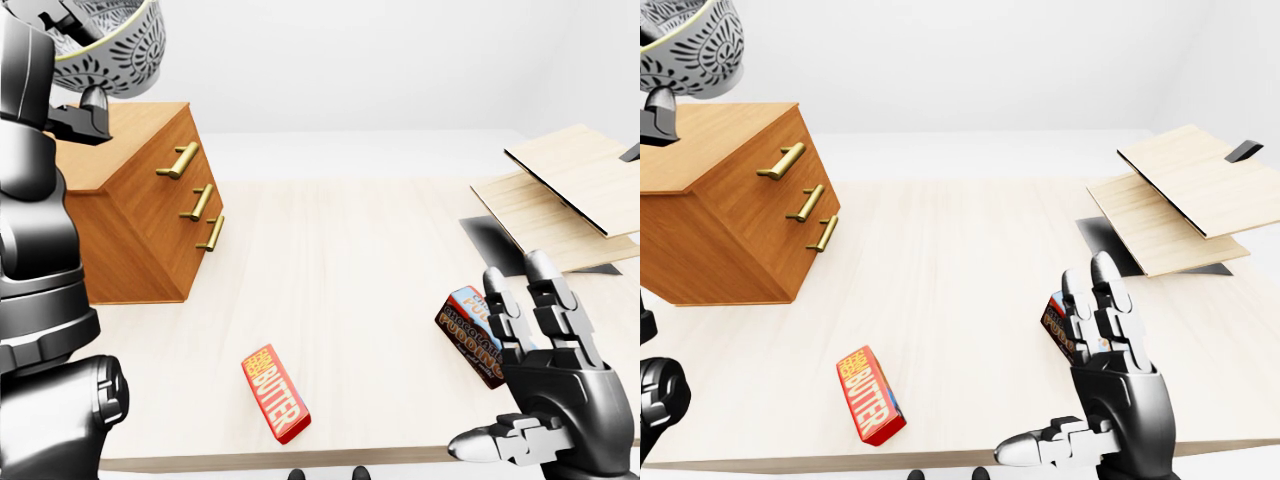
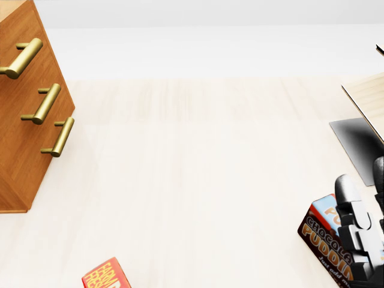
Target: Close the top drawer of the cabinet and put the bowl on top of it.
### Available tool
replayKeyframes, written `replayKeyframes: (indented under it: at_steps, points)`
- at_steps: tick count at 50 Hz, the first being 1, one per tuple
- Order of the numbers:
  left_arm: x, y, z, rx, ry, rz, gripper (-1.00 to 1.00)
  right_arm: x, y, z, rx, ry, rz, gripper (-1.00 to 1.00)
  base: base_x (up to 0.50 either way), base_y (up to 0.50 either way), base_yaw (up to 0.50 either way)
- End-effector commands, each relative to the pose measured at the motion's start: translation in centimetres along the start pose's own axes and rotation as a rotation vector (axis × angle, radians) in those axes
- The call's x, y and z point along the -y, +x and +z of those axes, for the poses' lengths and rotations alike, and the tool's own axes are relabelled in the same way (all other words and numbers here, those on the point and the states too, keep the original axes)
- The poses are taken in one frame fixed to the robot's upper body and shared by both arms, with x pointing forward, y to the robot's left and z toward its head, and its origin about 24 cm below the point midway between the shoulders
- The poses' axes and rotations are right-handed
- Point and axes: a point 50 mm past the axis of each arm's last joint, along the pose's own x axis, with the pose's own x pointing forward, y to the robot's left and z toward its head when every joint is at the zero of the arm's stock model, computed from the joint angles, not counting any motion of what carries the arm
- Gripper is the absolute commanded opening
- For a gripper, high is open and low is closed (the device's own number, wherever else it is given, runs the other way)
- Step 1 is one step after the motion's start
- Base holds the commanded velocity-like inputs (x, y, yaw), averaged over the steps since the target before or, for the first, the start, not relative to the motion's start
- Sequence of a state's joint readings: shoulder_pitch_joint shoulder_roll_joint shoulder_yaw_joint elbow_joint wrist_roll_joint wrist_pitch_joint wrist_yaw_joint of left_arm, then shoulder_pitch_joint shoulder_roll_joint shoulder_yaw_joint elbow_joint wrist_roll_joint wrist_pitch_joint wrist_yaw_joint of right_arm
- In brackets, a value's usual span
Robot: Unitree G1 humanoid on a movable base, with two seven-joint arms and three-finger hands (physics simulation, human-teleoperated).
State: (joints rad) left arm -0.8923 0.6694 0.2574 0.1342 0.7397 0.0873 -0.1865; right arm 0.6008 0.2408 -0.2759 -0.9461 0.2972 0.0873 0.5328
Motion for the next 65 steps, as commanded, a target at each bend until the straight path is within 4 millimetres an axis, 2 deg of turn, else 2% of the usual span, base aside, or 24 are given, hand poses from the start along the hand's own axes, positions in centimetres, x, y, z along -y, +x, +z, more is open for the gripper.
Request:
replayKeyframes:
  at_steps: [1,11,25,37,45,55,65]
  points:
    - [-0.2,0.6,-2.6,-0.096,-0.075,0.065,-1.0,0.0,-0.1,0.0,-0.003,0.003,0.001,1.0,0.0,0.0,0.0]
    - [0.7,1.5,-5.7,-0.246,-0.136,0.088,-1.0,-0.1,0.0,-0.2,-0.009,0.005,0.003,1.0,0.0,0.0,0.0]
    - [1.7,1.7,-8.4,-0.395,-0.164,0.093,-1.0,-0.1,-0.1,-0.1,-0.013,0.009,0.003,1.0,0.0,0.0,0.0]
    - [1.8,2.0,-9.0,-0.437,-0.15,0.097,-1.0,-0.2,-0.1,-0.2,-0.022,0.011,0.007,1.0,0.0,0.0,0.0]
    - [2.8,2.3,-9.5,-0.508,-0.143,0.082,-1.0,-0.2,-0.2,-0.3,-0.027,0.013,0.01,1.0,0.0,0.0,0.0]
    - [2.5,2.7,-9.3,-0.511,-0.143,0.077,-1.0,-0.3,-0.1,-0.5,-0.033,0.015,0.013,1.0,0.0,0.0,0.0]
    - [3.4,2.4,-9.6,-0.556,-0.138,0.065,-1.0,-0.5,0.0,-0.8,-0.042,0.015,0.024,1.0,0.0,0.0,0.0]
